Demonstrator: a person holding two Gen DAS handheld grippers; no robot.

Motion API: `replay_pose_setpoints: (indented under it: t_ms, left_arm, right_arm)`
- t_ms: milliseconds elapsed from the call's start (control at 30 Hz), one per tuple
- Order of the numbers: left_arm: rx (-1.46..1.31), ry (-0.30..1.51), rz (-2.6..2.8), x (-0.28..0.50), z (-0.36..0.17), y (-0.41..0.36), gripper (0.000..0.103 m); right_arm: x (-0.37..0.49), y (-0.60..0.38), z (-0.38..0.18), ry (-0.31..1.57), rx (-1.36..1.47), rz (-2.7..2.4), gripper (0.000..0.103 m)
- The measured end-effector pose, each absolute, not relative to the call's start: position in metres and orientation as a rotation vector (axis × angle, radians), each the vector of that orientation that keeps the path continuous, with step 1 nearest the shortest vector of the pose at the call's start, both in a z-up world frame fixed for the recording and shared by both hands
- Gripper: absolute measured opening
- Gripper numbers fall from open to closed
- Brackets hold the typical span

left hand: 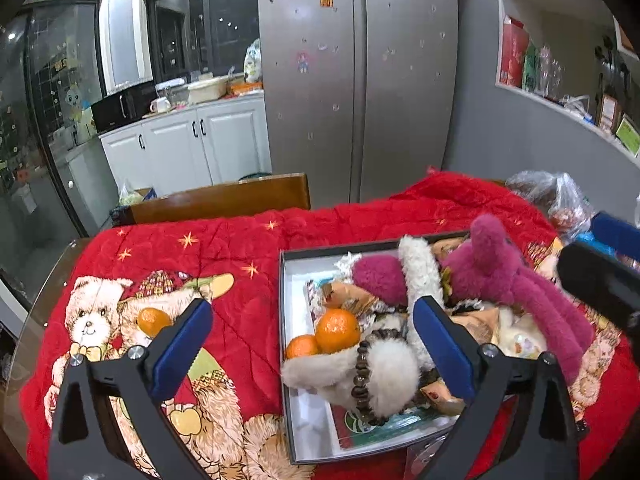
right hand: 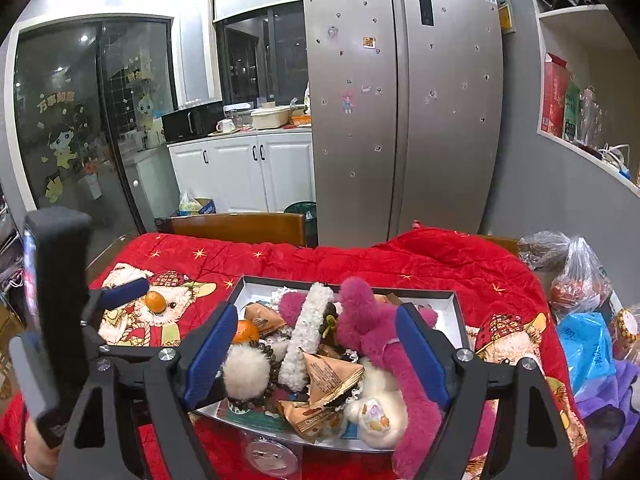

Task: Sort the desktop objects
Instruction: 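Withdraw both open tools up and back from the box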

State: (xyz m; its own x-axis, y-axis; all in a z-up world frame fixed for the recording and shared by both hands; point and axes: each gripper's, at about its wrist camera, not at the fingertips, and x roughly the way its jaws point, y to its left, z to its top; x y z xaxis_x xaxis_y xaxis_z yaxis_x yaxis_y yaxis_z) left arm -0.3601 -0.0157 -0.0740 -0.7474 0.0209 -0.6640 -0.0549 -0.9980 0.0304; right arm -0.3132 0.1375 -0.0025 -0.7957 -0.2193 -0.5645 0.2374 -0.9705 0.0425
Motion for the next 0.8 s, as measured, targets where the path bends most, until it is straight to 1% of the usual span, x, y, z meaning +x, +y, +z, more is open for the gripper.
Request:
replay_pose_setpoints:
  t_ms: [300, 433, 533, 700, 800]
  left_arm:
    - [-1.099, 0.120, 2.859, -0.359, -0.079, 0.000, 0.101]
    - [-1.076, 0.101, 2.845, -0.349, -0.069, 0.005, 0.101]
    - [-1.017, 0.064, 2.842, -0.331, -0.054, 0.008, 0.101]
    - [-1.002, 0.123, 2.877, -0.295, -0.035, 0.015, 0.101]
    - [-0.951, 0.114, 2.890, -0.266, -0.018, 0.015, 0.101]
  right_arm:
    - [-0.320, 0.145, -0.007, 0.025, 0.903, -2.769, 0.083]
    - [-0.316, 0.144, -0.004, 0.030, 0.891, -2.762, 0.083]
    - [-0.309, 0.142, 0.002, 0.035, 0.870, -2.758, 0.083]
    - [-0.289, 0.139, 0.013, 0.044, 0.836, -2.753, 0.083]
    - [-0.268, 0.140, 0.023, 0.037, 0.798, -2.752, 0.083]
